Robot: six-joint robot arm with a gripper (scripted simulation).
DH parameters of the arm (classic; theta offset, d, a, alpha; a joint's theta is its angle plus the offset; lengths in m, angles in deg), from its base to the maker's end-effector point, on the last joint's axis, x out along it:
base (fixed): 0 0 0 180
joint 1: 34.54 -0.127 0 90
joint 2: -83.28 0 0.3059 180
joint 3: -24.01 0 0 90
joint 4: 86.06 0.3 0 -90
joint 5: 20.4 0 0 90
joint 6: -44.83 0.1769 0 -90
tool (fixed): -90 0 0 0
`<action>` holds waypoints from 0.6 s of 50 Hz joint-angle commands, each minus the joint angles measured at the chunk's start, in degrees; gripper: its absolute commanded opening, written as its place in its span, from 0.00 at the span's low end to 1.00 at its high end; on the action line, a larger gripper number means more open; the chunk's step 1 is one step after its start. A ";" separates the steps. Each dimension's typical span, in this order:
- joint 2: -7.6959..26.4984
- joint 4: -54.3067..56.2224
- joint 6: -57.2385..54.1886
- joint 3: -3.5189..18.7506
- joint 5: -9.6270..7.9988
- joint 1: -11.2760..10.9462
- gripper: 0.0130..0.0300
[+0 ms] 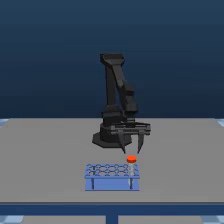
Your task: Pick up the centrifuge tube on the rack
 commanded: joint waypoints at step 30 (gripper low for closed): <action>0.67 -5.56 5.42 -0.77 0.34 -0.06 1.00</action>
